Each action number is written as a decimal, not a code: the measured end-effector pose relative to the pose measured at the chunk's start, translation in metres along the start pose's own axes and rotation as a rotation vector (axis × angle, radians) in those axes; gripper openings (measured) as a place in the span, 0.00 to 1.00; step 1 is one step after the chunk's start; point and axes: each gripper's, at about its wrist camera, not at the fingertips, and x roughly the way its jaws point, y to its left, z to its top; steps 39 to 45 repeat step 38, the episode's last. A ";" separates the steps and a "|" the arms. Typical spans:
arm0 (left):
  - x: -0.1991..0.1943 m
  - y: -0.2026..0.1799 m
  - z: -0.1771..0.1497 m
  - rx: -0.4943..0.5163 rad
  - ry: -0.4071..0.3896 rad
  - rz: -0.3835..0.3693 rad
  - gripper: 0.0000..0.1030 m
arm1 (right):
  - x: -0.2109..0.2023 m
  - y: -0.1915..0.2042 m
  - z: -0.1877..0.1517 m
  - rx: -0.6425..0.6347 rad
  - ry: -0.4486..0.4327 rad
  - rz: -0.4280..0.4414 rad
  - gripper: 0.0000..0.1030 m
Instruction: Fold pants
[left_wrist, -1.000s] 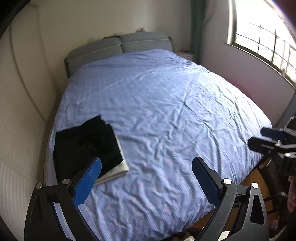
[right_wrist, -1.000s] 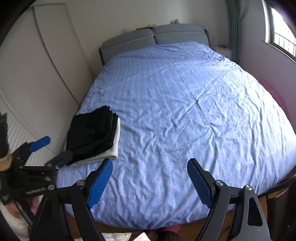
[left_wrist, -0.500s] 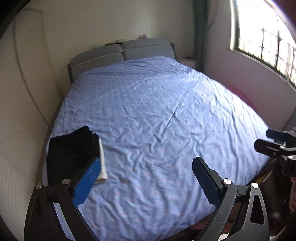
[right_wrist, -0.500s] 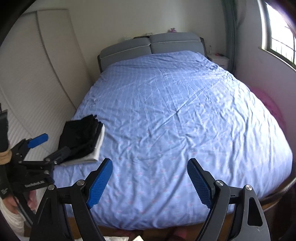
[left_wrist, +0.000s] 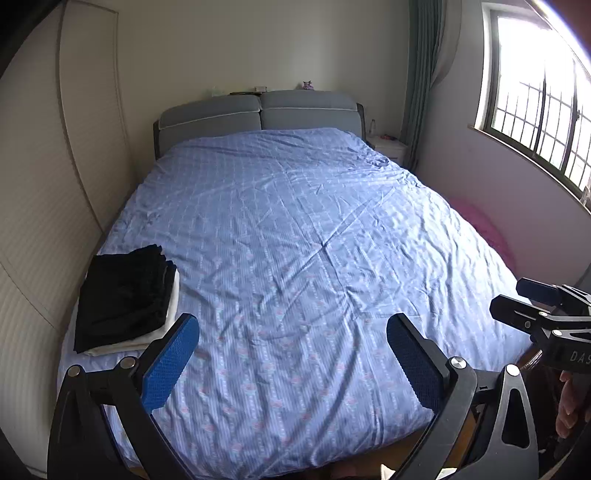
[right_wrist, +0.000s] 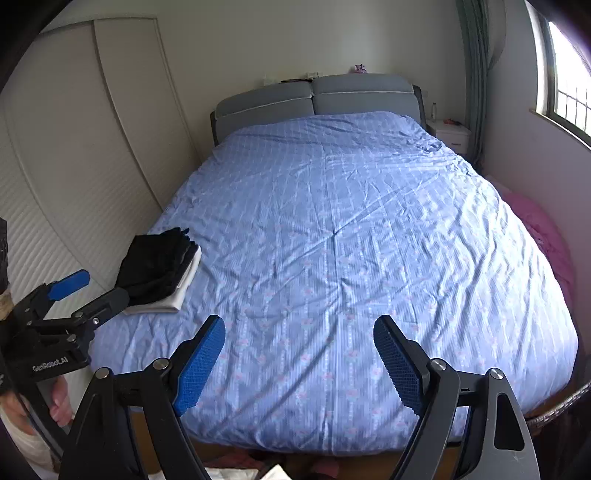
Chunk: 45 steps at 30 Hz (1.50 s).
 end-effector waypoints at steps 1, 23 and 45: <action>0.000 -0.002 0.000 0.000 0.000 0.001 1.00 | -0.003 -0.004 0.000 -0.001 -0.003 0.001 0.81; -0.018 -0.033 -0.001 0.037 -0.054 0.030 1.00 | -0.015 -0.015 -0.003 -0.011 -0.022 0.009 0.81; -0.033 -0.020 -0.004 -0.009 -0.074 0.031 1.00 | -0.020 -0.016 -0.004 -0.031 -0.029 0.037 0.81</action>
